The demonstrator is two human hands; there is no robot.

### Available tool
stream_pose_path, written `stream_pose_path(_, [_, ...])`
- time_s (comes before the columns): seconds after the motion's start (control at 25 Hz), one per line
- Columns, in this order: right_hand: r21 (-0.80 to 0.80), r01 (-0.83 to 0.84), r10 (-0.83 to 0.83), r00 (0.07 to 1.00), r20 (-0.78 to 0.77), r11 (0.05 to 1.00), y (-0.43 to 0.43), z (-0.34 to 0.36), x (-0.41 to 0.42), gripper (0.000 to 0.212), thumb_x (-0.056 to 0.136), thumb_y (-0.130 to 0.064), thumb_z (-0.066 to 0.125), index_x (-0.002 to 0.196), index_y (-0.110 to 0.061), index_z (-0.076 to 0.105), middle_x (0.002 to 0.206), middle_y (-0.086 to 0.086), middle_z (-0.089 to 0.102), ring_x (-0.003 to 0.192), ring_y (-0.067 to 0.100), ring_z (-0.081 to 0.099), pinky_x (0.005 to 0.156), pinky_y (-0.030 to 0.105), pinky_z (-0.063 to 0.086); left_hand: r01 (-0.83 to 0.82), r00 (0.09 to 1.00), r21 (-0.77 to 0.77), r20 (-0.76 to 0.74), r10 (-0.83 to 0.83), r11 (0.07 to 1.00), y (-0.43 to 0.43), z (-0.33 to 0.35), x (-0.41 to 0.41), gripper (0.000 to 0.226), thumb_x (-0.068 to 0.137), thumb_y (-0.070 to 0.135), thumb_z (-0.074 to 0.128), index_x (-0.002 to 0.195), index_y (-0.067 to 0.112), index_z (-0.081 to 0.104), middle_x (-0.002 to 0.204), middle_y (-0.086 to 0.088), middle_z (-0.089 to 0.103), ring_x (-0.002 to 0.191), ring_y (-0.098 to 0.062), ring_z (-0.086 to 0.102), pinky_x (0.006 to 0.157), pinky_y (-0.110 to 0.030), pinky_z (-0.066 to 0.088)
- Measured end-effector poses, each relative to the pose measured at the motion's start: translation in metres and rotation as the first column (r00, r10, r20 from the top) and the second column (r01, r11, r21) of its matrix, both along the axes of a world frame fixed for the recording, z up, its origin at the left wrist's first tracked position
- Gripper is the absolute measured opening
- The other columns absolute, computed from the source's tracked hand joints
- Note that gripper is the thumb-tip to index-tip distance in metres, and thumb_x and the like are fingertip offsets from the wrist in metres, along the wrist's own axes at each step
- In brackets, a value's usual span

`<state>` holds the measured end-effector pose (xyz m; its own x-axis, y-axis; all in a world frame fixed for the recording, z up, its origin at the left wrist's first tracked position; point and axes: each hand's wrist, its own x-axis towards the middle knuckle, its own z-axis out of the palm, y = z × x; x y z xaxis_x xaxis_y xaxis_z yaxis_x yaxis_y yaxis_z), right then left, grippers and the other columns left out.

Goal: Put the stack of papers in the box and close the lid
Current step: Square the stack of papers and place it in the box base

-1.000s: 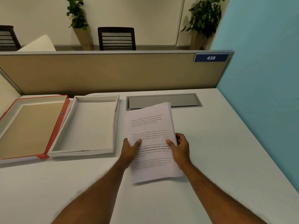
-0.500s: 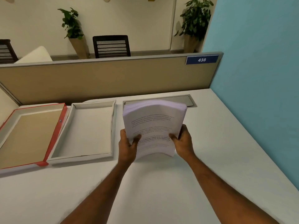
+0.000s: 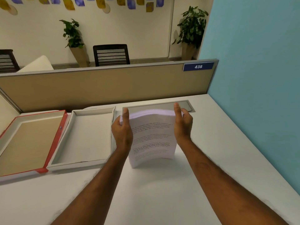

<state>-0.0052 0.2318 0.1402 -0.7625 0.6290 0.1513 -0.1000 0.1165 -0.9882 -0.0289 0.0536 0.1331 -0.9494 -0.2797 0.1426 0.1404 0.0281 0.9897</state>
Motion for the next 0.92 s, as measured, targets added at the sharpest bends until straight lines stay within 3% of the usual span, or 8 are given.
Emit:
stream_pose_path(0.12, [0.009, 0.070, -0.070, 0.997, 0.024, 0.998, -0.002, 0.003, -0.004, 0.033, 0.088, -0.034, 0.056, 0.072, -0.006, 0.054, 0.067, 0.008, 0.057, 0.066, 0.024, 0.058, 0.056, 0.029, 0.043, -0.091, 0.995, -0.008, 0.049, 0.091, 0.996, 0.007, 0.007, 0.001, 0.036, 0.085, 0.049, 0.046, 0.060, 0.025, 0.053, 0.059, 0.005, 0.055, 0.059, -0.010, 0.055, 0.050, -0.021, 0.038])
stream_pose_path(0.28, [0.050, 0.055, -0.057, 0.998, 0.028, 0.997, -0.001, 0.004, -0.004, 0.023, 0.085, -0.034, 0.051, 0.073, -0.015, 0.053, 0.068, 0.002, 0.057, 0.067, 0.019, 0.059, 0.053, 0.024, 0.043, -0.091, 0.996, -0.049, -0.010, 0.090, 0.995, 0.004, 0.012, -0.002, 0.031, 0.086, 0.033, 0.044, 0.075, 0.019, 0.070, 0.073, -0.002, 0.065, 0.072, -0.019, 0.061, 0.053, -0.023, 0.040])
stream_pose_path(0.4, [0.042, 0.076, -0.077, 0.997, 0.027, 0.996, 0.001, 0.001, -0.004, 0.030, 0.094, -0.037, 0.049, 0.072, -0.017, 0.051, 0.067, 0.001, 0.056, 0.065, 0.016, 0.058, 0.050, 0.019, 0.042, -0.116, 0.993, -0.063, -0.033, 0.114, 0.991, 0.004, 0.010, -0.002, 0.037, 0.092, 0.035, 0.044, 0.077, 0.017, 0.072, 0.072, -0.003, 0.065, 0.070, -0.017, 0.061, 0.052, -0.020, 0.040])
stream_pose_path(0.52, [0.062, 0.034, -0.033, 0.999, -0.014, 0.998, 0.004, -0.003, 0.000, 0.032, 0.091, -0.045, 0.047, 0.077, -0.017, 0.053, 0.069, 0.001, 0.056, 0.064, 0.013, 0.059, 0.048, 0.014, 0.044, -0.129, 0.990, -0.076, -0.059, 0.125, 0.989, 0.004, 0.006, 0.001, 0.046, 0.097, 0.043, 0.042, 0.080, 0.015, 0.074, 0.071, -0.004, 0.066, 0.066, -0.013, 0.060, 0.049, -0.015, 0.040])
stream_pose_path(0.64, [0.077, 0.006, -0.004, 1.000, -0.024, 0.997, 0.008, -0.002, -0.001, 0.039, 0.088, -0.048, 0.044, 0.081, -0.012, 0.058, 0.070, 0.001, 0.059, 0.064, 0.014, 0.060, 0.047, 0.012, 0.044, -0.113, 0.992, -0.064, -0.065, 0.109, 0.992, 0.003, 0.007, 0.000, 0.044, 0.094, 0.045, 0.036, 0.081, 0.024, 0.073, 0.077, 0.000, 0.069, 0.070, -0.015, 0.062, 0.047, -0.009, 0.040])
stream_pose_path(0.72, [0.039, -0.045, 0.046, 0.999, -0.012, 0.998, 0.012, -0.009, 0.001, 0.049, 0.087, -0.057, 0.042, 0.086, -0.012, 0.059, 0.075, 0.008, 0.064, 0.067, 0.016, 0.063, 0.053, 0.021, 0.048, -0.052, 0.997, 0.029, -0.053, 0.054, 0.998, 0.000, 0.006, 0.001, 0.050, 0.092, 0.057, 0.031, 0.083, 0.029, 0.071, 0.077, 0.005, 0.070, 0.069, -0.013, 0.066, 0.049, -0.010, 0.044])
stream_pose_path(0.8, [0.000, -0.184, 0.184, 0.983, -0.023, 0.983, 0.018, -0.032, 0.012, 0.049, 0.086, -0.058, 0.045, 0.101, -0.013, 0.060, 0.090, 0.013, 0.068, 0.076, 0.019, 0.066, 0.062, 0.029, 0.053, 0.085, 0.991, 0.001, -0.107, -0.084, 0.996, -0.008, -0.010, 0.008, 0.054, 0.087, 0.068, 0.032, 0.094, 0.028, 0.066, 0.083, 0.008, 0.069, 0.074, -0.006, 0.067, 0.056, -0.013, 0.049])
stream_pose_path(0.92, [0.008, -0.347, 0.346, 0.935, 0.071, 0.938, 0.018, -0.072, 0.033, 0.035, 0.088, -0.034, 0.062, 0.117, -0.020, 0.050, 0.107, 0.002, 0.065, 0.099, 0.021, 0.065, 0.075, 0.023, 0.056, 0.275, 0.954, -0.128, -0.089, -0.287, 0.953, -0.018, -0.053, 0.024, 0.055, 0.086, 0.054, 0.054, 0.124, 0.015, 0.050, 0.108, 0.003, 0.064, 0.095, -0.006, 0.066, 0.072, -0.027, 0.060])
